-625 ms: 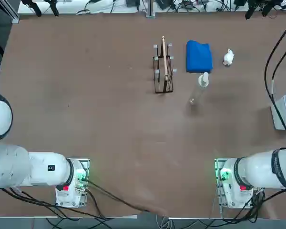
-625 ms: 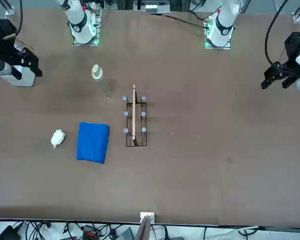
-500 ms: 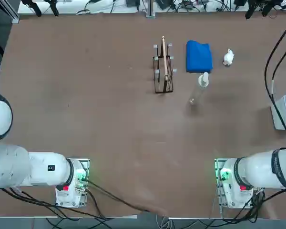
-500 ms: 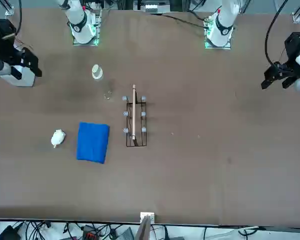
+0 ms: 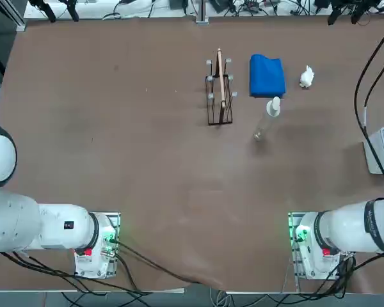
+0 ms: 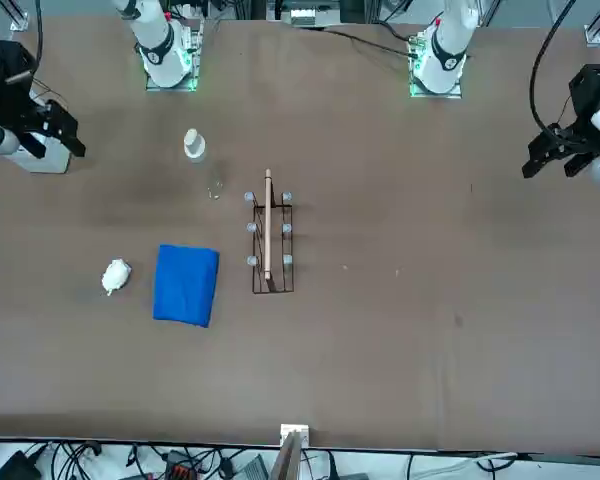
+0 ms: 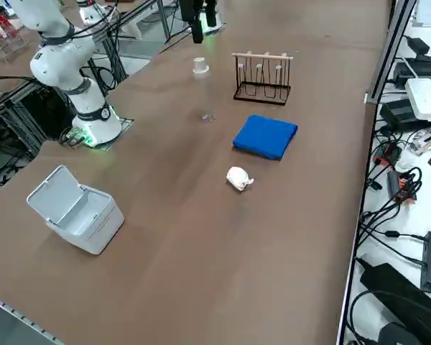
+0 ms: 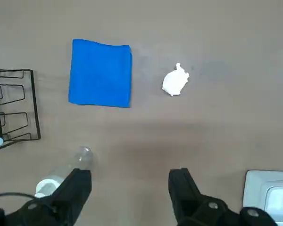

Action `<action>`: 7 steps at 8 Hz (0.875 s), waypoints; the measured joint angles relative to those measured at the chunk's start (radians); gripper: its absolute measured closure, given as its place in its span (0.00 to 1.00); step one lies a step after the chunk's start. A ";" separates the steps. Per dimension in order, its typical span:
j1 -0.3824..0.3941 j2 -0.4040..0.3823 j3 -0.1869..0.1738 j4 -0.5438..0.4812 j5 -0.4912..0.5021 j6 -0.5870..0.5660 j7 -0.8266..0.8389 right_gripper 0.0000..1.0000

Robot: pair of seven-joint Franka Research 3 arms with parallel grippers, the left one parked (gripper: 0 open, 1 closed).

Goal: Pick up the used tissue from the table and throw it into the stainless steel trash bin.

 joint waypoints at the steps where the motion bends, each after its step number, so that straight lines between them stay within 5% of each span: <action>1: -0.003 0.028 -0.003 0.010 -0.001 0.003 0.002 0.00; 4: -0.045 0.140 -0.008 0.016 -0.007 0.054 -0.012 0.00; 7: -0.073 0.268 -0.009 -0.020 -0.007 0.237 -0.034 0.00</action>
